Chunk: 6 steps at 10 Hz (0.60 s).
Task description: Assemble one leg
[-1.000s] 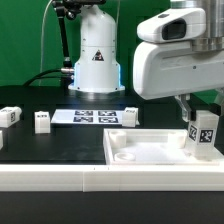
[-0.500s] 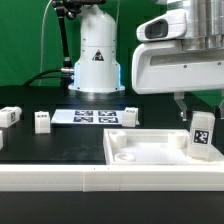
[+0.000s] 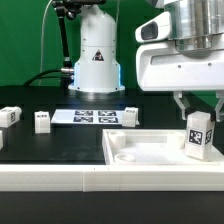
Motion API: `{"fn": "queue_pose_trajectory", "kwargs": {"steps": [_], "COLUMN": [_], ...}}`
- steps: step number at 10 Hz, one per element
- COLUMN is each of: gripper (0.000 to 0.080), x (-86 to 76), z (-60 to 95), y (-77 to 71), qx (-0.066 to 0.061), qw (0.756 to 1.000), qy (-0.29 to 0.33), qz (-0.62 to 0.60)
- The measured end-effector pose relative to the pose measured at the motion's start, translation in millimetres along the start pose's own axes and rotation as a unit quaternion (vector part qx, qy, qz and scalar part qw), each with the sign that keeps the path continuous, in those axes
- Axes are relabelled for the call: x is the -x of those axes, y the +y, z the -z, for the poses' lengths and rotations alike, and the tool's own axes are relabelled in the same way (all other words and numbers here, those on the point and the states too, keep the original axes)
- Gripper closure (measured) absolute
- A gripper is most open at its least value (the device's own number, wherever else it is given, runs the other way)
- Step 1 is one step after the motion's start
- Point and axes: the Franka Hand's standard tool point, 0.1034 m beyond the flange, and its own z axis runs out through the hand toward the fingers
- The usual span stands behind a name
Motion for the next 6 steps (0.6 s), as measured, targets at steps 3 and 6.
{"fn": "queue_pose_trajectory", "kwargs": {"steps": [3, 6], "gripper": [0.0169, 0.0153], "x": [3.6, 8.6], "z": [-0.2, -0.2], "y": [-0.4, -5.6], "qx": [0.01, 0.025], "qw": [0.995, 0.959], "qy": [-0.008, -0.012], "qz": [0.097, 0.282]}}
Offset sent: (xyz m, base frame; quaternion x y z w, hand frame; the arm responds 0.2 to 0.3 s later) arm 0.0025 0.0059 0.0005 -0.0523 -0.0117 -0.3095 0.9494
